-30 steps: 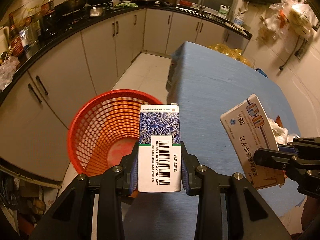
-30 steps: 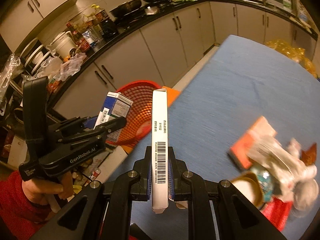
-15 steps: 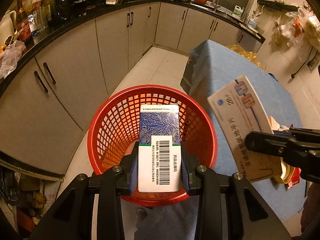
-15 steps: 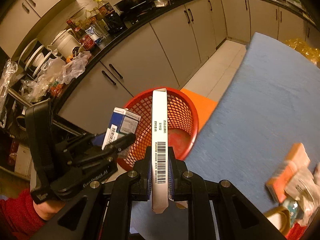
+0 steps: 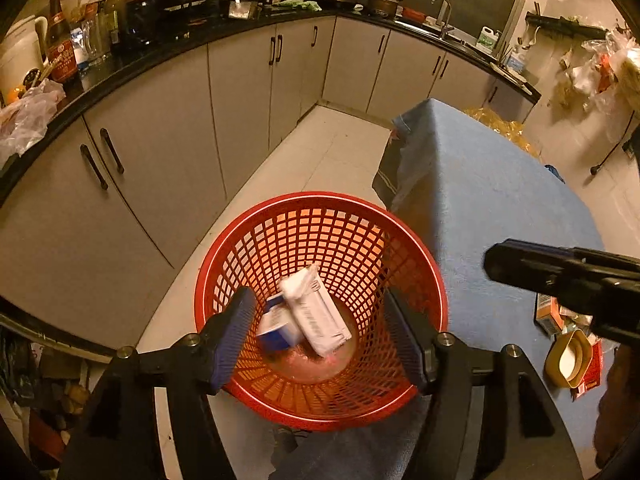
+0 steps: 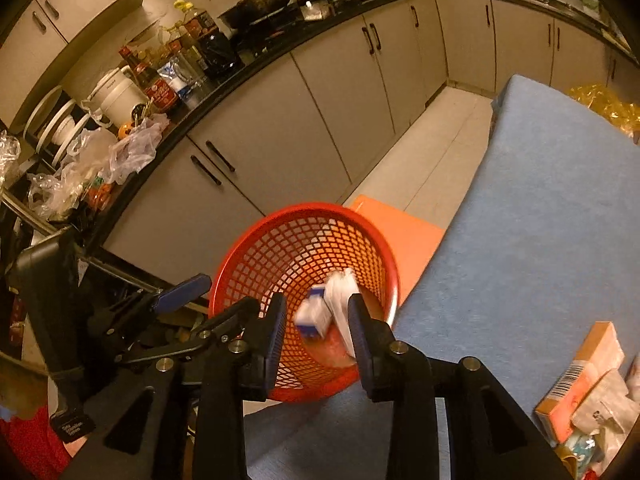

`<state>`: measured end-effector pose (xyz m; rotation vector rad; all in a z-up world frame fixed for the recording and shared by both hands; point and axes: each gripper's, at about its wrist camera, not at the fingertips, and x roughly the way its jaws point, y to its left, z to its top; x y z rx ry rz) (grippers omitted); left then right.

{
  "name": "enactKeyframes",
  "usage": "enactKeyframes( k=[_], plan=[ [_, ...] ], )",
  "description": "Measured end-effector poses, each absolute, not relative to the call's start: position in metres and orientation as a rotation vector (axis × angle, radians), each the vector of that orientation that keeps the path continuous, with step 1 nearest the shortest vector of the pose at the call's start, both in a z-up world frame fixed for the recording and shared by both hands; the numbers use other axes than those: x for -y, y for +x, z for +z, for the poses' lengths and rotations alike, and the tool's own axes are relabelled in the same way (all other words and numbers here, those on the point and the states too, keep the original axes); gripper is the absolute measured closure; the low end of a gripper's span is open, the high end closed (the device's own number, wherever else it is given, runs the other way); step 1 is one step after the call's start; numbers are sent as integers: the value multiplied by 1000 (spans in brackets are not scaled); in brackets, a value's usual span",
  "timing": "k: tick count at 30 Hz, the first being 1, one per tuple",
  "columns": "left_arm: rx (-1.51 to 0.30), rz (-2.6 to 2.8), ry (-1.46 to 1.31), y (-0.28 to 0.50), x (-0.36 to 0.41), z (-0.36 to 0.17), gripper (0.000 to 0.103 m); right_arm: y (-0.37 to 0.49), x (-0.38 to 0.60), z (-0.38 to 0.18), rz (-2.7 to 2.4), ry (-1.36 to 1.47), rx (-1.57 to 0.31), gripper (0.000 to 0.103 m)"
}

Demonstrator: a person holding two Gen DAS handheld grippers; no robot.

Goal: Collect trash
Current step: 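Grasp the gold square tin lid with left tool while right tool grasps the red toothpaste tube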

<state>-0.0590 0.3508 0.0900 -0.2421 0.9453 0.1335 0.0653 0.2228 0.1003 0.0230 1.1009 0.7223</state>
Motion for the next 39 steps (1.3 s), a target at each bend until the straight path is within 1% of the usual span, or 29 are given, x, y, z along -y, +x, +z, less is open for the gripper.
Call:
enactKeyframes(
  k=[4, 5, 14, 23, 29, 34, 39],
  plan=[
    [-932, 121, -222, -61, -337, 95, 36, 56, -204, 110, 683, 14, -1068, 56],
    [-930, 114, -216, -62, -333, 96, 35, 53, -198, 112, 669, 16, -1062, 56],
    [-957, 6, -153, -60, -272, 94, 34, 15, -128, 118, 559, 21, -1009, 56],
    [-995, -102, -107, -55, -203, 89, 34, -26, -30, 102, 454, 95, -1041, 56],
    [-1014, -199, -64, -53, -150, 90, 34, -46, 35, 103, 355, 144, -1027, 56],
    [-1068, -290, -51, -50, -106, 81, 34, -54, 72, 101, 264, 140, -1039, 56],
    [-1139, -313, -53, -42, -83, 64, 34, -60, 107, 84, 216, 180, -1093, 56]
  ],
)
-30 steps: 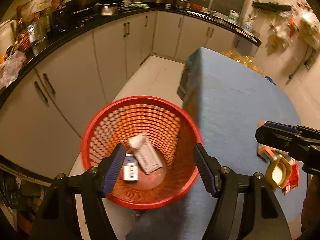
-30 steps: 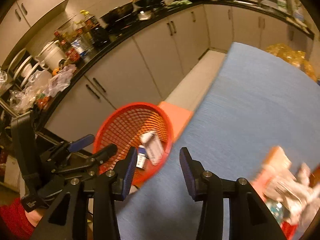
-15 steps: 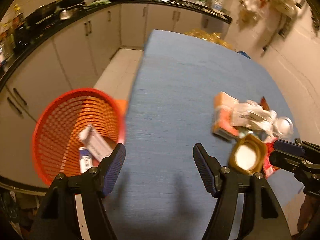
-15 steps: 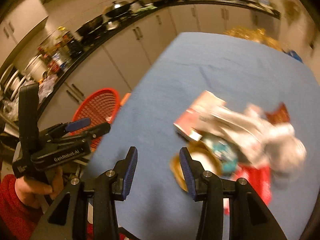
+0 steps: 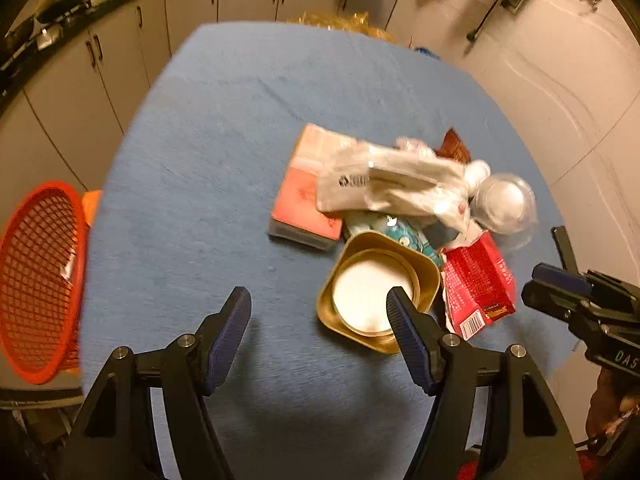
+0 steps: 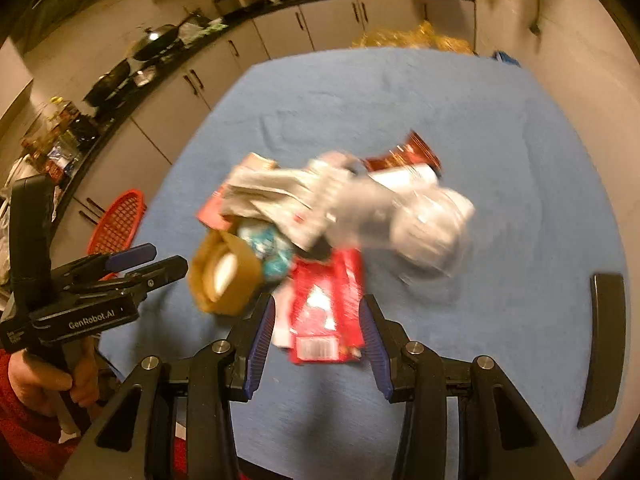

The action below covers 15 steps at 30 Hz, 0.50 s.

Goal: Collect trash
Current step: 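Grasp the gold square tin lid with left tool while right tool grasps the red toothpaste tube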

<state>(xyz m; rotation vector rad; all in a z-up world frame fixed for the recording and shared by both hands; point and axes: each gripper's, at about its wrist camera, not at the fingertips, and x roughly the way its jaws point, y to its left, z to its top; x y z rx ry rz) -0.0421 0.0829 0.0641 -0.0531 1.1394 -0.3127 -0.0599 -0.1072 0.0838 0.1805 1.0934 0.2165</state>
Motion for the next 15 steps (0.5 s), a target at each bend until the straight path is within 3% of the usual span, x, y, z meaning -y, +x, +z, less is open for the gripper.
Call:
enactKeyframes(
  k=[6, 8, 12, 15],
  plan=[
    [-1190, -297, -57, -29, -74, 46, 34, -57, 125, 60, 236, 234, -1153, 57],
    [-1199, -302, -62, -25, -71, 42, 34, -52, 128, 53, 249, 259, -1175, 65],
    [-1204, -303, -52, -21, -66, 36, 35, -45, 128, 44, 264, 267, -1196, 72],
    [-1194, -322, -50, -22, -65, 36, 49, -42, 121, 40, 285, 251, -1212, 76]
  ],
)
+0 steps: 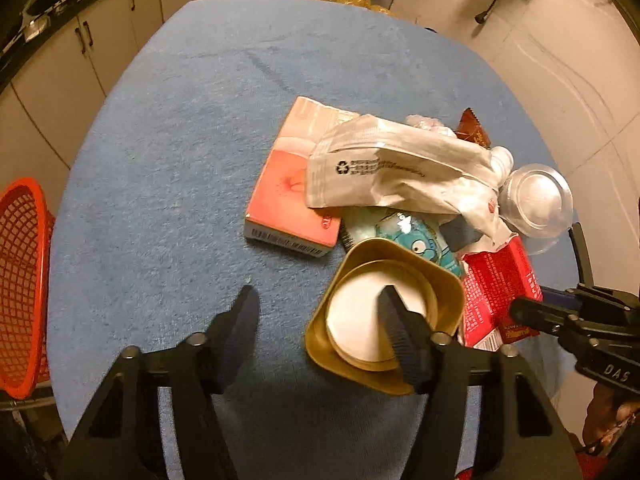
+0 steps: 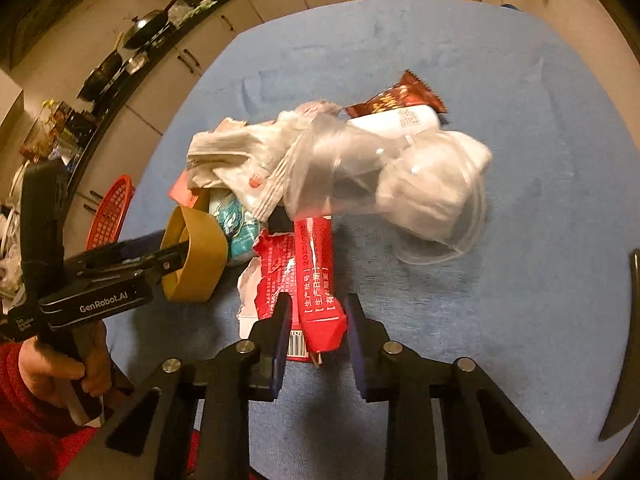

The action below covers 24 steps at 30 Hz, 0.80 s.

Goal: Collect trash
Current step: 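Grasp the gold square tin lid with left tool while right tool grasps the red toothpaste tube, then carry the tin lid and toothpaste tube over the red basket and open both tools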

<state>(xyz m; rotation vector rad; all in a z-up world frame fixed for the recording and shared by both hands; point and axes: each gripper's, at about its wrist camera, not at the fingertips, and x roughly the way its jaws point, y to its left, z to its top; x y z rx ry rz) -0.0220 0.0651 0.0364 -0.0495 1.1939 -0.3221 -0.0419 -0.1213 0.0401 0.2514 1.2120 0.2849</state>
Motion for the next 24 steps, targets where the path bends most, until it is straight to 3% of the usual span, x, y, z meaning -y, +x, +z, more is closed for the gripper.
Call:
enactKeyframes(
  k=[2, 4, 7, 24],
  plan=[
    [-1192, -344, -58, -21, -62, 37, 76, -42, 117, 38, 290, 228, -1222, 79],
    [-1184, -347, -37, -21, -58, 38, 80, -42, 115, 36, 290, 215, -1229, 80],
    [-1181, -353, -27, -25, -53, 39, 95, -44, 113, 40, 291, 213, -1223, 81],
    [-1093, -347, 29, -57, -53, 58, 96, -62, 81, 70, 332, 95, -1107, 82]
  ],
)
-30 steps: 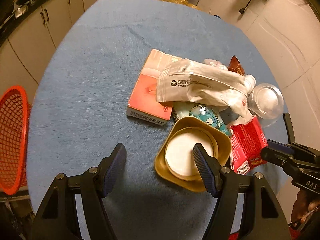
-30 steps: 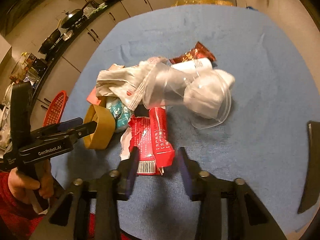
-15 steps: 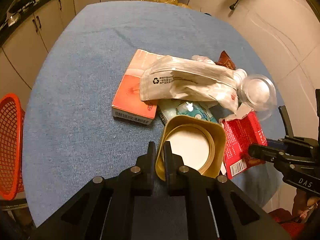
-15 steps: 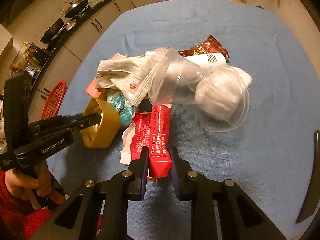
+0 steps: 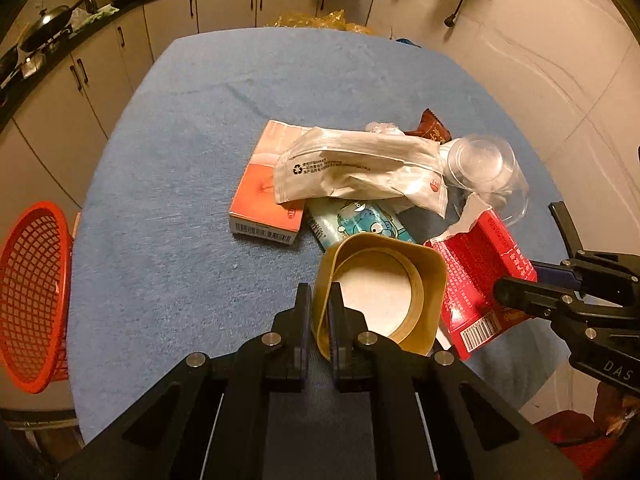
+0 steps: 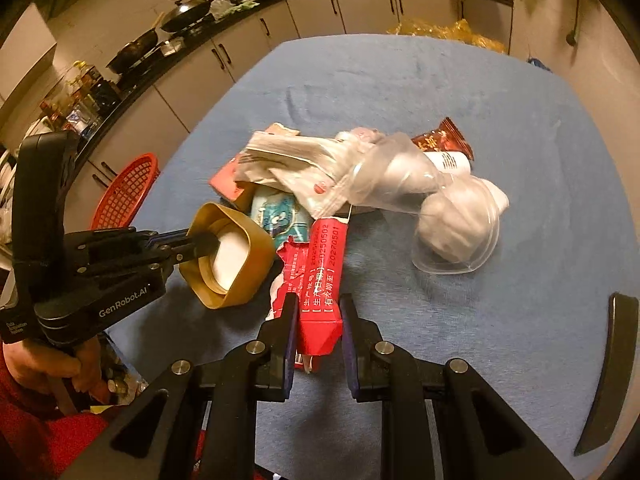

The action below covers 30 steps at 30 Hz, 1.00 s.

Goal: Collect trash
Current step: 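Carry the tin lid and toothpaste tube over the red basket and open both tools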

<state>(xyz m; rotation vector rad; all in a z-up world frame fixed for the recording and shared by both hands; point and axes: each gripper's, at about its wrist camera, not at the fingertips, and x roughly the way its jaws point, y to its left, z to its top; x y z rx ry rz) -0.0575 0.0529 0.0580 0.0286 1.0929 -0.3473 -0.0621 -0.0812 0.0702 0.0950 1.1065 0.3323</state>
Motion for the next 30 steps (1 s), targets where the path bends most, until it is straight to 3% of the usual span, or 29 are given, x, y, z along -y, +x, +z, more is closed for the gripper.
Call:
enactKeyframes(
  k=[30],
  plan=[
    [-1037, -208, -112, -64, -130, 97, 96, -64, 57, 94, 412, 46, -1014, 82]
  ],
)
